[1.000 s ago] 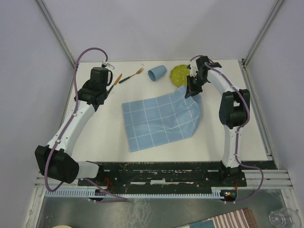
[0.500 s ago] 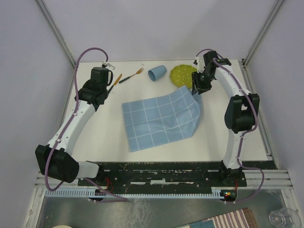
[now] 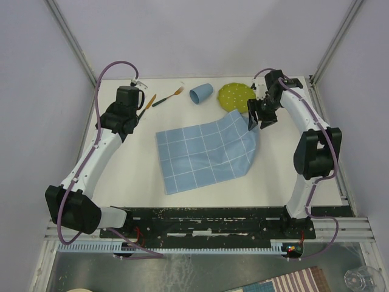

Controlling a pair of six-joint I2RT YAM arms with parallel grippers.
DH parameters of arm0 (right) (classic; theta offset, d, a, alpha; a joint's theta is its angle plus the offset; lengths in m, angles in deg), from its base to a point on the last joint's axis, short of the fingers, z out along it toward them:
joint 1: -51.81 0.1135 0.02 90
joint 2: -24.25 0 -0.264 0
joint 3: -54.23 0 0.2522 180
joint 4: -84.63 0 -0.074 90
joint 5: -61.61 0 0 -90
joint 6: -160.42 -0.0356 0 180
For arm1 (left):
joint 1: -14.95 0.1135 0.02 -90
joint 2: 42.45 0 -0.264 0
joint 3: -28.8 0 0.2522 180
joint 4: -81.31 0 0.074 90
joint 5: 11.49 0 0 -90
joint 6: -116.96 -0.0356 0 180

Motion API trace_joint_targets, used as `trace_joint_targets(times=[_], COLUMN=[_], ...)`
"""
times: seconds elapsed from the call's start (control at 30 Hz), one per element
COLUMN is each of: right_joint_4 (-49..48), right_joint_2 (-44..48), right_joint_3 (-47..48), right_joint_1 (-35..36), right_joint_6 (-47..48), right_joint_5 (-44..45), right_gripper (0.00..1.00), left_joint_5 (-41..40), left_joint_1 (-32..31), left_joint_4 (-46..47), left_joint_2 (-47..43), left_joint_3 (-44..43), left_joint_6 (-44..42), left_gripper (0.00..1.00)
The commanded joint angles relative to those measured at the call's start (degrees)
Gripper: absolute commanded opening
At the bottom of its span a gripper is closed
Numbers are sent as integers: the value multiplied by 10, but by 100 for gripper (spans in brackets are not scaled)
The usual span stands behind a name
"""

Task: Set the dinner table for one person
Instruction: Flatten out the napkin at the center of the board.

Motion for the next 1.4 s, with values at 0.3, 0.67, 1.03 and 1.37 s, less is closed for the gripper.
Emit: trace_joint_targets(times=[0.3,0.67,1.03,1.37], right_joint_4=[-6,-14,-14,10], right_joint_2=[-34,-81,-95,-88], right_joint_3=[1,13,7,44], right_joint_1=[4,30,54,56], right_joint_6=[10,14,18,54], right_joint_5=[-44,-52,-56,-159], right_gripper=[72,68,57,2], left_joint_5=[-5,-10,-13,-9], left_joint_1=[-2,-3,-3,-3], left_joint_4=[25,20,16,17], left_joint_2=[-16,-19,-20,-20], left_joint_3=[-4,-2,3,10], left_joint_6=[7,7,18,20], left_gripper=[24,24,24,24])
